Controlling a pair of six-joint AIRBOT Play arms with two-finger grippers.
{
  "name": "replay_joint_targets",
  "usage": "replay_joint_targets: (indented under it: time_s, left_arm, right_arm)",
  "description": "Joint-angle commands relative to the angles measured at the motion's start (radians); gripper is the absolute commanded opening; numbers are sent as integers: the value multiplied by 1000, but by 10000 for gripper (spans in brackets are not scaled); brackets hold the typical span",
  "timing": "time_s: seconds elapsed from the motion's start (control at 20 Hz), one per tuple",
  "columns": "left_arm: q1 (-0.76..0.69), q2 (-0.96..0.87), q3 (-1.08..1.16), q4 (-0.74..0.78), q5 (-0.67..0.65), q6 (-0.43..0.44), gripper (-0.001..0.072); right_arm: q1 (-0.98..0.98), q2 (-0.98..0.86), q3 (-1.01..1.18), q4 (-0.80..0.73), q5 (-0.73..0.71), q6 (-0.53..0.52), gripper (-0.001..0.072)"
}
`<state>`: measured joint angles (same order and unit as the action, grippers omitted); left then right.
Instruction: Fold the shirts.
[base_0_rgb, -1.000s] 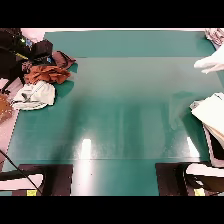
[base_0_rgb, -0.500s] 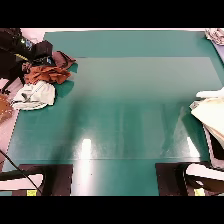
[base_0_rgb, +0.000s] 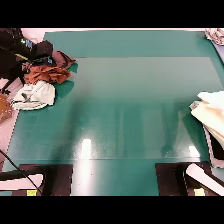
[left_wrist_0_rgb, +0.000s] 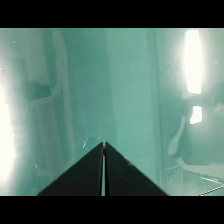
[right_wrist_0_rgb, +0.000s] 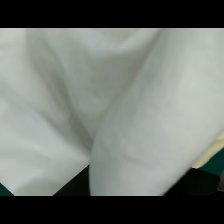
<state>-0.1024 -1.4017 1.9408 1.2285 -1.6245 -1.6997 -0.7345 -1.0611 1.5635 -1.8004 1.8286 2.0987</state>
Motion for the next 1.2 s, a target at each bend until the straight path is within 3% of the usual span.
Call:
replay_joint_targets:
  time_s: [0.0, 0.1, 0.25, 0.3, 0.35, 0.4, 0.5, 0.6, 0.65, 0.75, 0.8, 1.0, 1.05, 1.1, 1.15]
  left_arm:
    - [0, 0, 1, -17, 21, 7, 27]
    - [0, 0, 1, -24, 23, 7, 27]
    - [0, 0, 1, -27, 20, 15, 26]
    - [0, 0, 1, -30, 19, 17, 26]
    - [0, 0, 1, -31, 20, 18, 27]
    - [0, 0, 1, -31, 24, 19, 27]
    - [0, 0, 1, -33, 40, 34, 27]
    - [0, 0, 1, -32, 60, 66, 27]
    - [0, 0, 1, -32, 74, 80, 26]
    - [0, 3, 1, -32, 89, 86, 27]
    - [0, 10, 1, -29, 95, 86, 26]
    - [0, 91, 0, 11, 127, 86, 27]
    - [0, 129, -5, 30, 125, 98, 27]
    - [0, 188, -45, 42, 152, 112, 26]
    - [0, 268, -121, 66, 203, 112, 27]
  right_arm:
    - [-73, 88, -167, -61, 3, 11, 26]
    - [-187, 115, -275, -60, -25, 9, 27]
    - [-364, 138, -419, -58, -130, -77, 42]
    - [-410, 138, -447, -58, -147, -100, 224]
    - [-452, 138, -466, -53, -151, -125, 569]
    - [-477, 138, -464, -43, -151, -127, 713]
    - [-491, 138, -401, -2, -193, -127, 710]
    - [-459, 138, -260, 109, -340, -138, 701]
    - [-424, 138, -183, 171, -434, -174, 698]
    - [-313, 135, -37, 281, -613, -278, 602]
    - [-240, 123, 25, 351, -667, -330, 602]
    - [101, 38, 111, 647, -589, -550, 602]
    - [207, 17, 100, 701, -546, -602, 534]
    - [311, 11, 69, 738, -549, -648, 365]
    - [404, 19, 29, 759, -571, -706, 296]
